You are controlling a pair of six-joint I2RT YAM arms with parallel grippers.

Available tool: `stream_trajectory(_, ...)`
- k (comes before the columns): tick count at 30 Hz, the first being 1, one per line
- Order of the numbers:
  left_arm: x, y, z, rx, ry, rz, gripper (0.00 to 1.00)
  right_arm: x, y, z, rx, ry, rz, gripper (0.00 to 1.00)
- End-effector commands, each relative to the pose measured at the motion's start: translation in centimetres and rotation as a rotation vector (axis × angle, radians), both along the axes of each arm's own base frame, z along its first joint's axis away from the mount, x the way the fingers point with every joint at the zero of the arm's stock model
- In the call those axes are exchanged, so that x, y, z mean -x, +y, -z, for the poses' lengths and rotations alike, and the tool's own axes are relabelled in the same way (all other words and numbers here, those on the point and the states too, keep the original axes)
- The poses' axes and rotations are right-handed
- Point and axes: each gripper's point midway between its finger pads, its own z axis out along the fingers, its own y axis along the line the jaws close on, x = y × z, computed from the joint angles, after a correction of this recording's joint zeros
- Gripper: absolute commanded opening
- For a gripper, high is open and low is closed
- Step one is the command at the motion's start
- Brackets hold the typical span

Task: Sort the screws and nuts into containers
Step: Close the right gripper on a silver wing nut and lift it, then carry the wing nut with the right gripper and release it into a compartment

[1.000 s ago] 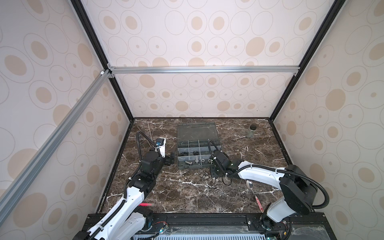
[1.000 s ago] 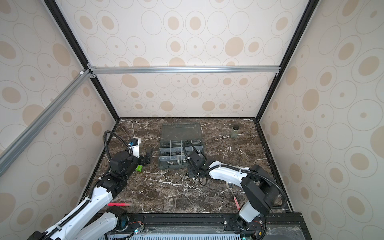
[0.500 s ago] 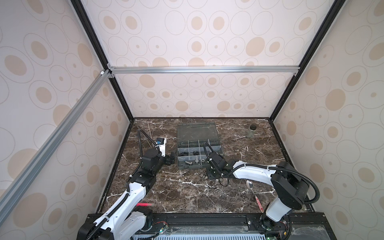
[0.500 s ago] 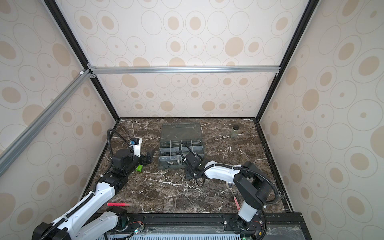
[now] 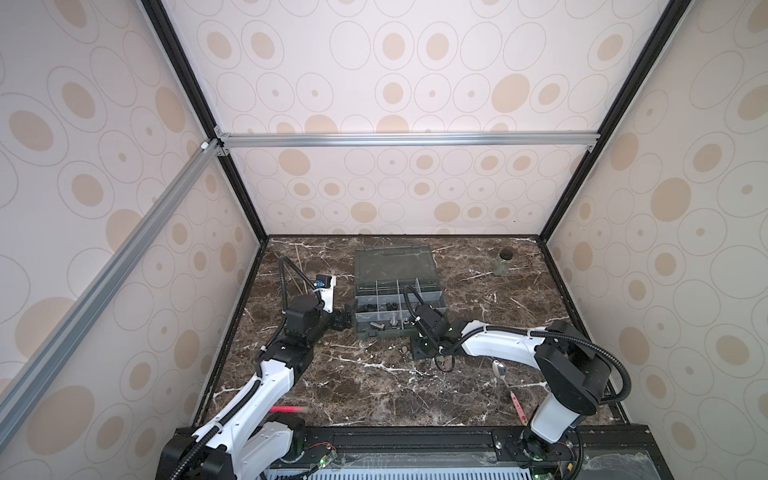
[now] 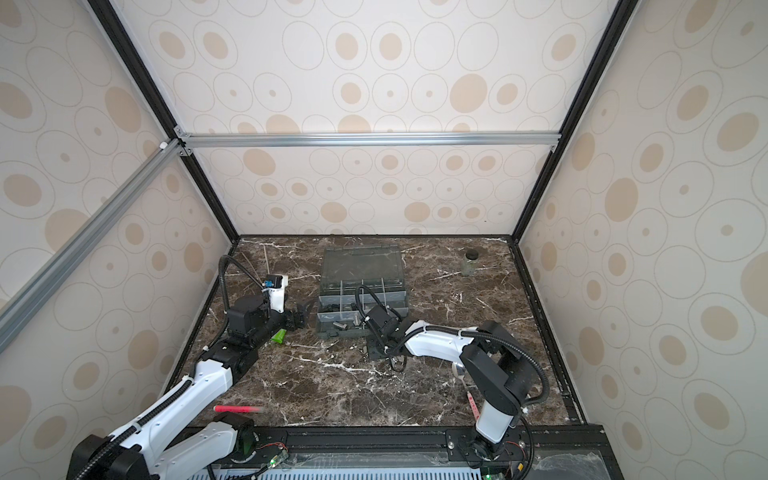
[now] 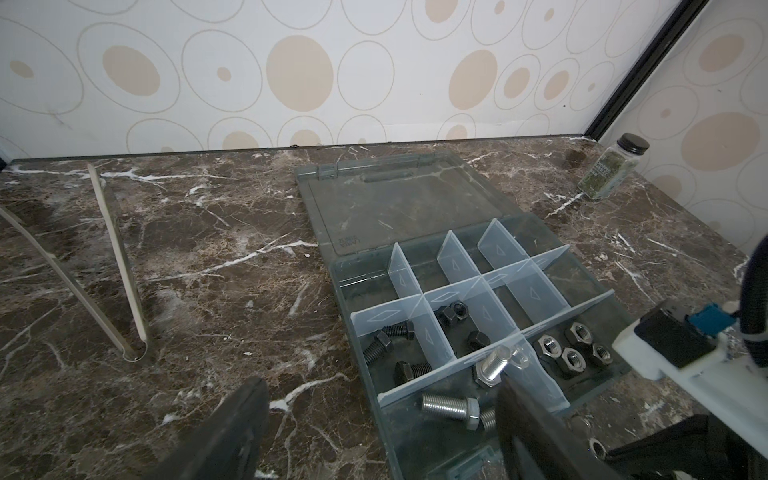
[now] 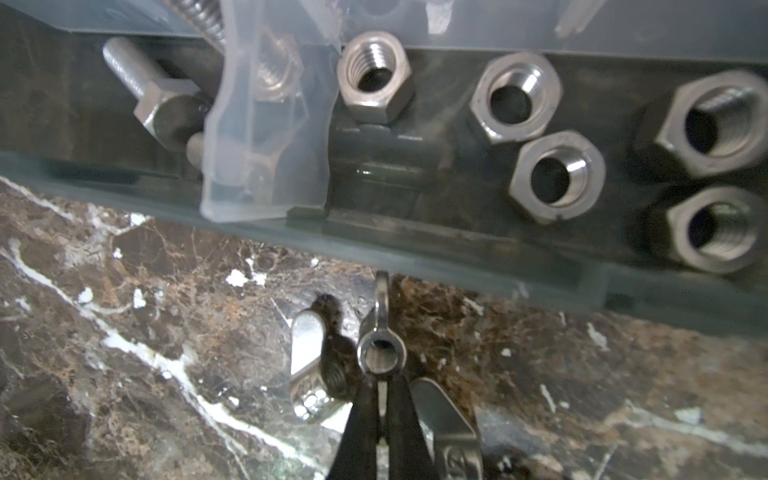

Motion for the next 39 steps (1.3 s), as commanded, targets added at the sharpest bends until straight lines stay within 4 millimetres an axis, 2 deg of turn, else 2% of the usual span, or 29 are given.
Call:
stream_trajectory(1, -0.7, -0.2, -2.3, 0.030, -0.047, 0.004, 0.86, 0.0, 0.1, -0.9, 0.007, -0.008, -0.008, 0.03)
stream_trajectory(6, -0.6, -0.8, -2.1, 0.051, -0.042, 0.033, 0.86, -0.7, 0.2, -3.8, 0.006, -0.070, -0.032, 0.01)
stream_trajectory(10, -0.5, -1.8, -1.8, 0.089, -0.020, 0.081, 0.86, -1.9, 0.3, -7.1, 0.002, -0.166, -0.058, 0.00)
stream_trajectory(14, -0.3, -3.1, -1.6, 0.150, 0.002, 0.141, 0.85, -3.6, 0.2, -9.8, 0.003, -0.248, -0.066, 0.00)
stream_trajectory(17, -0.4, -3.7, -1.6, 0.212, 0.008, 0.158, 0.84, -5.3, -0.2, -10.8, 0.008, -0.269, -0.054, 0.00)
stream_trajectory(24, 0.5, -5.0, 1.1, 0.306, 0.107, 0.203, 0.75, -9.1, -0.1, -11.4, 0.017, -0.288, -0.039, 0.01)
stream_trajectory(30, 1.3, -5.1, 0.4, 0.285, 0.093, 0.221, 0.75, -11.4, 0.6, -10.2, 0.030, -0.268, -0.041, 0.01)
stream_trajectory(39, 2.7, -5.9, 0.7, 0.299, 0.115, 0.256, 0.75, -12.6, 1.5, -8.3, 0.025, -0.222, -0.036, 0.04)
